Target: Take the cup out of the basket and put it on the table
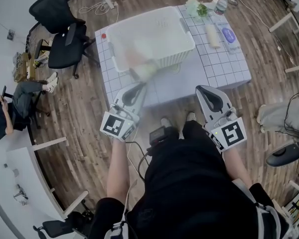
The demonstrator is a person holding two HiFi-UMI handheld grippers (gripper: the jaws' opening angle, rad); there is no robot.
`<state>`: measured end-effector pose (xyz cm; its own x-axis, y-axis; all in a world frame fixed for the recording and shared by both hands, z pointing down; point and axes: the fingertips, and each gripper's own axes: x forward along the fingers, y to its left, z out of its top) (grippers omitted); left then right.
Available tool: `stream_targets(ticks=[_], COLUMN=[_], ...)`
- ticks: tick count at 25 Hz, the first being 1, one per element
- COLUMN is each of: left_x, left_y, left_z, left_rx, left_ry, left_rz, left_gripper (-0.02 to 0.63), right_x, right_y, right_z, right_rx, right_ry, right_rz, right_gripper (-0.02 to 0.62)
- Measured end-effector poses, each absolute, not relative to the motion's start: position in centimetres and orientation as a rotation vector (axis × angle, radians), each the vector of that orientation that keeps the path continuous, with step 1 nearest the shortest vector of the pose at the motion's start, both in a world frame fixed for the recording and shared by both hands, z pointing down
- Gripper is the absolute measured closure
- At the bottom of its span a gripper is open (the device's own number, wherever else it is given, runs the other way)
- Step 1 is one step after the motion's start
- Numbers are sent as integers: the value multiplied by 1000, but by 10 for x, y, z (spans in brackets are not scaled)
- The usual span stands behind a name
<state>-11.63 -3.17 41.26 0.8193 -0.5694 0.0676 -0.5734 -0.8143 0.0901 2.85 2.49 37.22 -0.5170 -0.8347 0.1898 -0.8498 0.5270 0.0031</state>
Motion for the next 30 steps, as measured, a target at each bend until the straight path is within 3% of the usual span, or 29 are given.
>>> stream_targets(ticks=[17, 30], left_x=[-90, -86], left_y=[2, 4], left_z=[567, 607], left_rx=[2698, 2614], left_ry=[-885, -763], left_rz=[706, 1226], left_gripper=[589, 589], right_x=[86, 100], right_y=[37, 41], right_z=[375, 377], right_rx=[1438, 1422], right_ry=[-2594, -2609], right_rz=[150, 173], right_gripper=[580, 580])
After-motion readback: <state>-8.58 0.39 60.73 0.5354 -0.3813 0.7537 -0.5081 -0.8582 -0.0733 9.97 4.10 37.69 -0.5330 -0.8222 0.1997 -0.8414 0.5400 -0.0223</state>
